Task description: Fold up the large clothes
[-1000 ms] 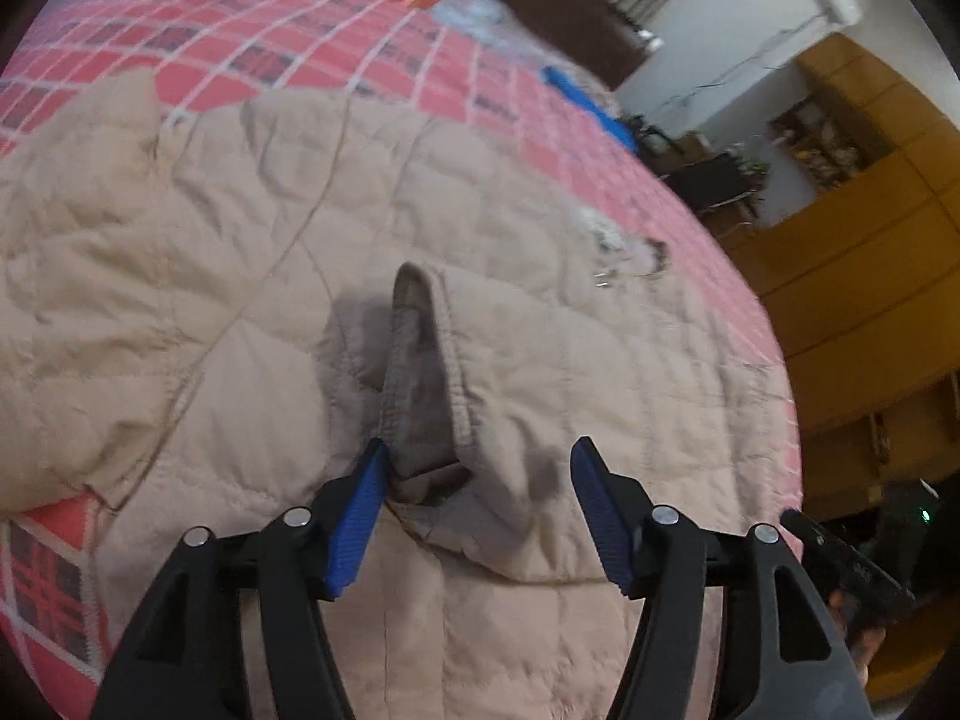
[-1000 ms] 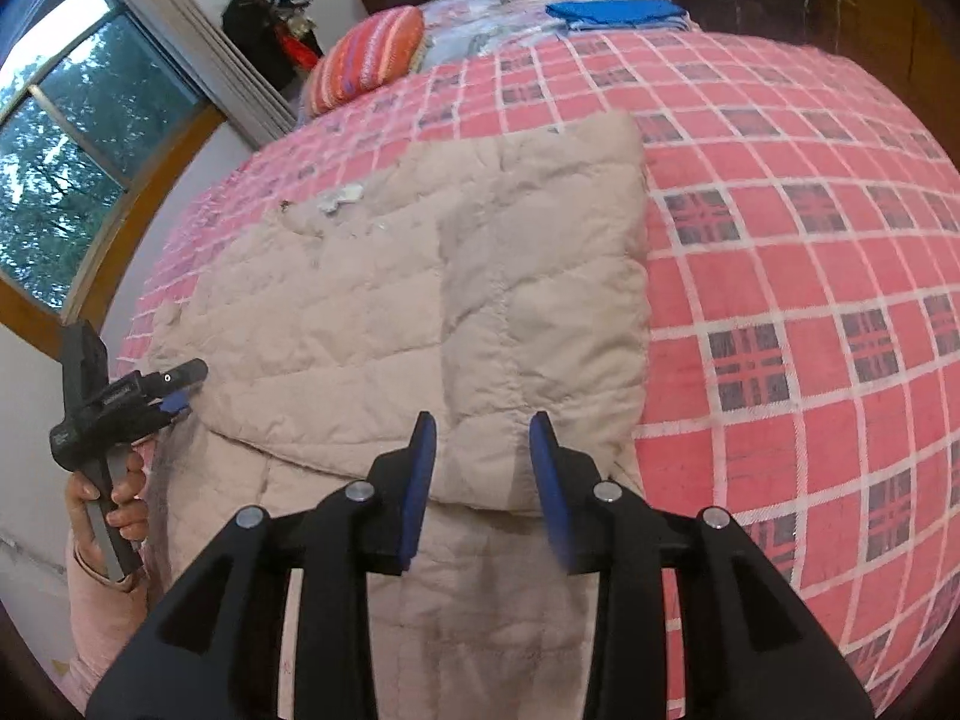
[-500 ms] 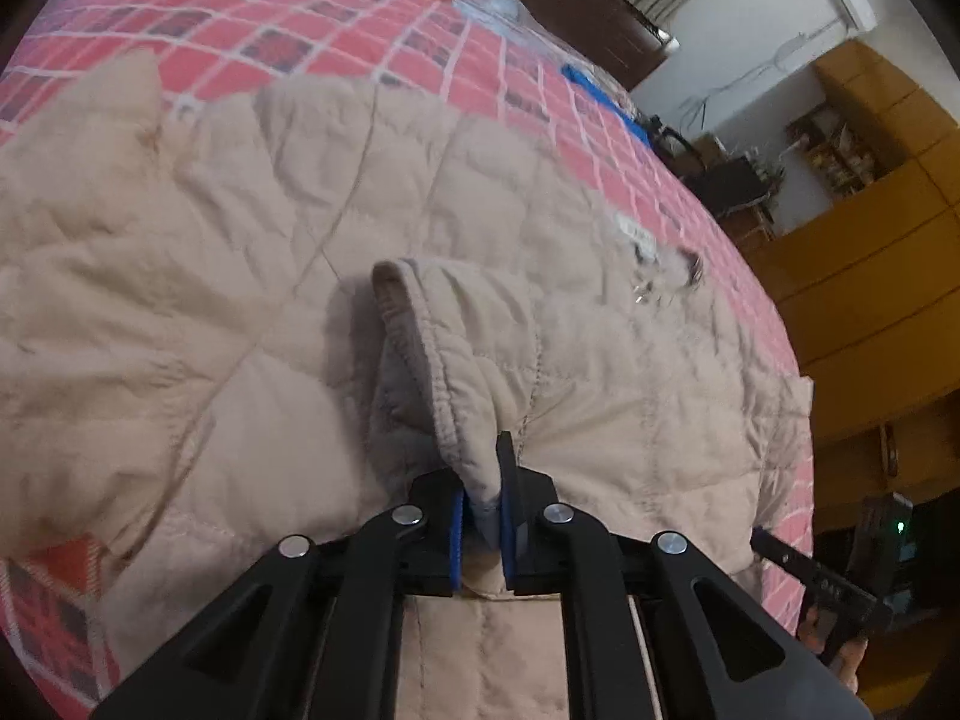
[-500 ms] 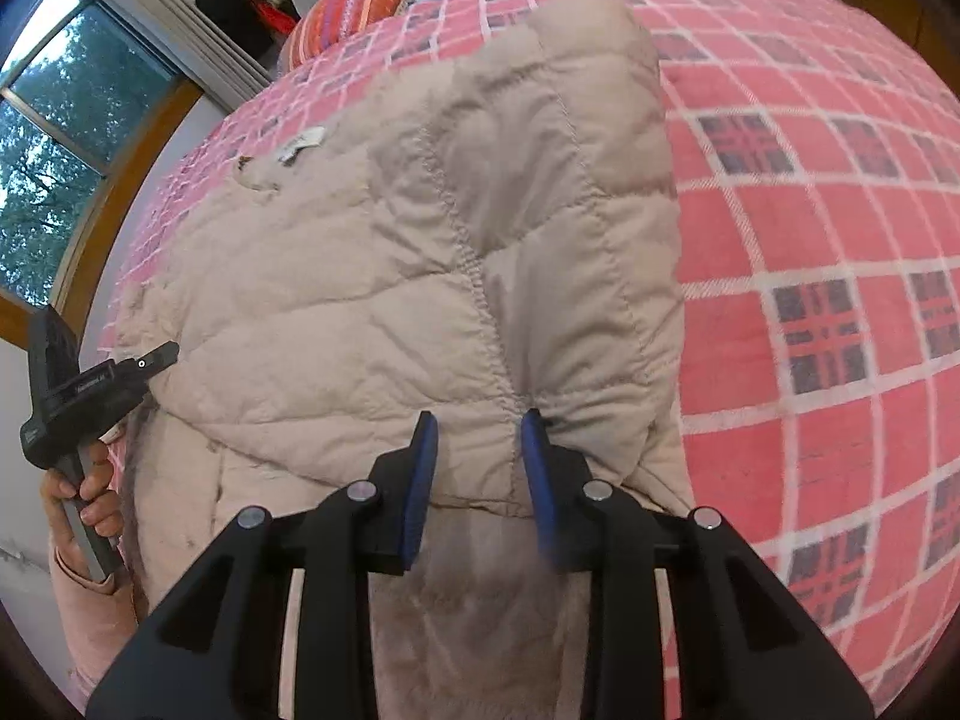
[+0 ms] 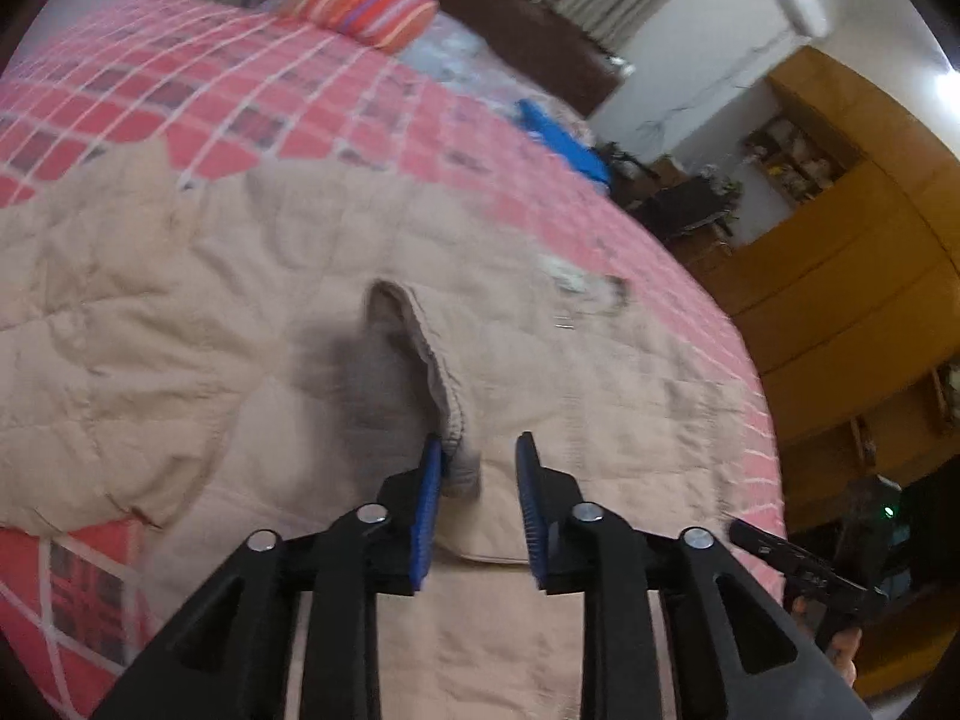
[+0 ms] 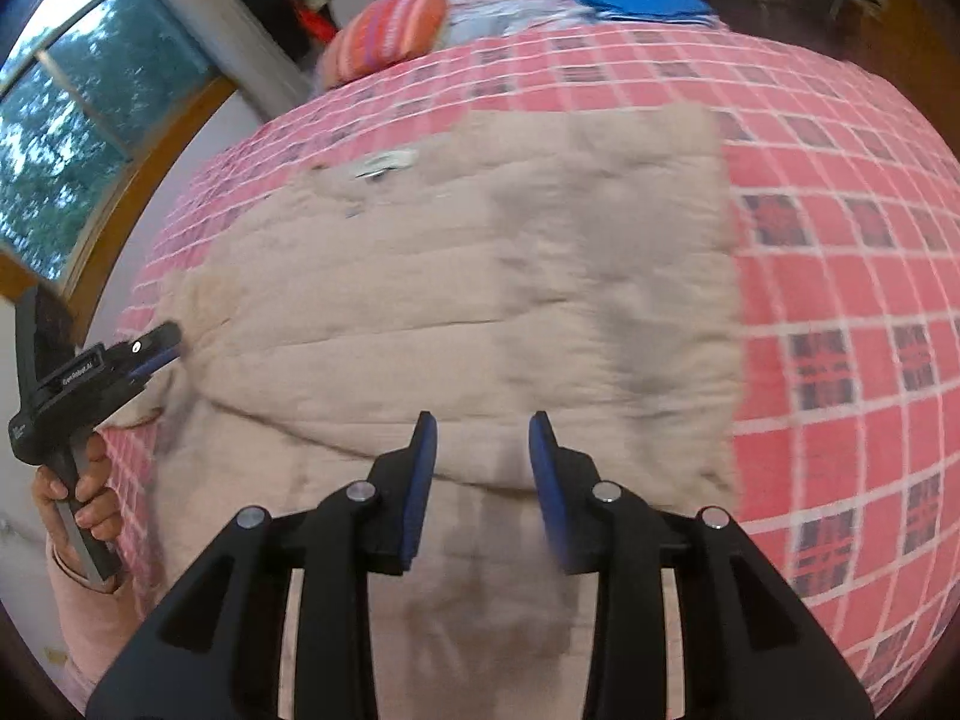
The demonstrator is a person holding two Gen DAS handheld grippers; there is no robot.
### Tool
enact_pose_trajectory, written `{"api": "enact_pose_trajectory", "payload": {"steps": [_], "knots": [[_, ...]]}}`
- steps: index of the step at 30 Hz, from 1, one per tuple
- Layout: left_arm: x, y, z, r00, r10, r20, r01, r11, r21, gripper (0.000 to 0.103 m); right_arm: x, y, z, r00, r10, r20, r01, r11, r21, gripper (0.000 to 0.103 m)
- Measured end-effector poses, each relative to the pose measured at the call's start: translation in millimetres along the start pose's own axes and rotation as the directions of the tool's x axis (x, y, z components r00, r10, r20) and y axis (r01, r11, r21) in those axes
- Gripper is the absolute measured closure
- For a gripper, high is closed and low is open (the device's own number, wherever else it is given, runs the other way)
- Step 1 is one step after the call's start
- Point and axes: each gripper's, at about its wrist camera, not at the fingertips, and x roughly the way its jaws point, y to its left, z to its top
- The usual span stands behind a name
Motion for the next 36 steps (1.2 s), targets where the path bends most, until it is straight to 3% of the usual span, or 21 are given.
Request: {"api": "enact_pose_trajectory", "payload": {"steps": [3, 6, 11, 16, 19, 21, 26, 29, 32, 36], "knots": [[16, -16, -5, 0.998, 0.068, -0.013, -0.067, 0.996, 0.051, 0.071, 22, 20, 4, 0.999, -0.011, -0.044, 0.010, 0.999, -0.031, 0.070], [31, -11, -8, 0.995, 0.093, -0.041, -0.091, 0.995, 0.049, 0.071, 51, 26, 5, 0.996, -0.007, -0.094, 0.005, 1.000, -0.018, 0.070], [9, 15, 9, 0.977, 0.202, 0.065, -0.203, 0.979, 0.009, 0.071, 72, 28, 11, 0.994, -0.018, -0.104, 0.016, 1.000, -0.016, 0.070], [-25, 21, 20, 0.976, 0.175, 0.129, -0.174, 0.985, -0.019, 0.071, 83, 27, 20, 0.994, 0.008, -0.106, -0.008, 1.000, 0.003, 0.070], [-20, -1, 10, 0.996, 0.058, 0.074, -0.059, 0.998, 0.018, 0.069, 81, 25, 18, 0.995, 0.014, -0.103, -0.013, 1.000, 0.008, 0.070], [-2, -13, 3, 1.000, 0.027, 0.001, -0.027, 0.999, 0.045, 0.069, 73, 22, 15, 0.995, 0.024, -0.101, -0.022, 0.999, 0.024, 0.070], [36, 2, 0, 0.989, 0.130, -0.070, -0.127, 0.991, 0.036, 0.069, 47, 31, 10, 0.996, 0.047, -0.079, -0.047, 0.999, -0.007, 0.070], [50, 18, -1, 0.987, 0.111, -0.120, -0.111, 0.994, 0.011, 0.071, 51, 41, 8, 0.994, 0.037, -0.106, -0.041, 0.999, -0.036, 0.070], [55, 28, -4, 0.986, 0.116, -0.121, -0.116, 0.993, 0.007, 0.079, 72, 41, 9, 0.989, 0.009, -0.148, -0.014, 0.999, -0.031, 0.070], [54, 29, -7, 0.987, 0.105, -0.121, -0.105, 0.994, 0.006, 0.080, 79, 36, 10, 0.990, 0.025, -0.142, -0.027, 1.000, -0.012, 0.072]]}}
